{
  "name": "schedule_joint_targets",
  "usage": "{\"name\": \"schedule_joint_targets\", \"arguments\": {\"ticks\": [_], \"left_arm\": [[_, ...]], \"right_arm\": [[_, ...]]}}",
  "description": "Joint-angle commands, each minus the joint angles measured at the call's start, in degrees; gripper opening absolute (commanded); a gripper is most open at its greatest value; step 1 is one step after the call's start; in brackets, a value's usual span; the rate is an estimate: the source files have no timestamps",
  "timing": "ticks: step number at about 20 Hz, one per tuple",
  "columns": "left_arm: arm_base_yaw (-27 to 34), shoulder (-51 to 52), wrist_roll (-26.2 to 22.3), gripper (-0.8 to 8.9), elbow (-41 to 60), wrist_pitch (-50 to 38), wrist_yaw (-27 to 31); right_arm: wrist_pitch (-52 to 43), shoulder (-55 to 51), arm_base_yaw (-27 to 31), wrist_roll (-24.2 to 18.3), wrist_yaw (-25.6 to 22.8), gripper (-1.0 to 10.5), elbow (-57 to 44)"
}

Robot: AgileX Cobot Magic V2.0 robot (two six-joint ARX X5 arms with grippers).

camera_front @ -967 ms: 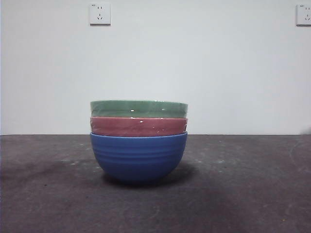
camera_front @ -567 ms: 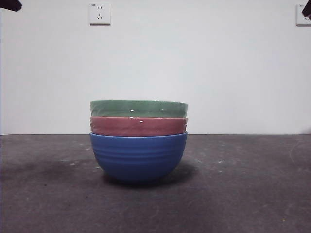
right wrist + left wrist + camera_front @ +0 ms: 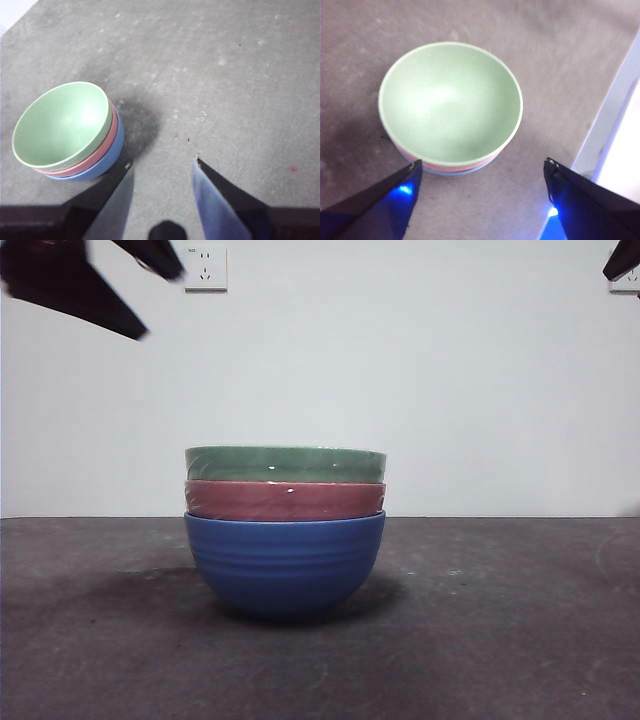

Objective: Pick up the green bowl on the top,put the green bowl on the left,pick up the red bowl in the middle,put the red bowl on the right

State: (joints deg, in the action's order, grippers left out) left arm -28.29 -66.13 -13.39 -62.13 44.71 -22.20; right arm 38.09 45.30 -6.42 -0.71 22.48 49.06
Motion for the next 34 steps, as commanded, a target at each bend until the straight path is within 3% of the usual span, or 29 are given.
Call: {"name": "schedule_joint_targets", "arguments": {"ticks": [1, 9, 15, 18, 20, 24, 27, 34], "left_arm": [[-5.0, -6.0, -5.9, 4.08, -4.1, 1.9, 5.4], [-13.7, -22.1, -13.4, 4.04, -9.5, 1.4, 10.6], [-14.9, -25.5, -13.9, 3.99, -9.5, 0.5, 11.5], [-14.9, -25.4, -13.9, 2.26, -9.6, 0.9, 11.6], [-14.9, -25.3, -13.9, 1.79, -9.6, 0.9, 11.6], [-14.9, -25.3, -13.9, 1.74, -9.6, 1.2, 11.6], [-14.9, -25.3, -13.9, -0.07, -9.6, 1.4, 11.6], [-14.9, -25.3, -13.9, -0.08, -15.2, 6.3, 11.4]], "right_arm": [[-0.2, 0.3, -0.1, -0.2, 0.1, 1.9, 0.2], [-0.2, 1.0, -0.1, -0.2, 0.1, 1.9, 0.2], [-0.2, 1.0, -0.1, -0.2, 0.1, 1.9, 0.2], [-0.2, 1.0, -0.1, -0.2, 0.1, 1.9, 0.2], [-0.2, 1.0, -0.1, -0.3, 0.1, 1.9, 0.2], [-0.2, 1.2, -0.1, -0.2, 0.0, 1.9, 0.2], [-0.2, 1.2, -0.1, -0.2, 0.0, 1.9, 0.2], [-0.2, 1.2, -0.1, -0.2, 0.0, 1.9, 0.2]]}}
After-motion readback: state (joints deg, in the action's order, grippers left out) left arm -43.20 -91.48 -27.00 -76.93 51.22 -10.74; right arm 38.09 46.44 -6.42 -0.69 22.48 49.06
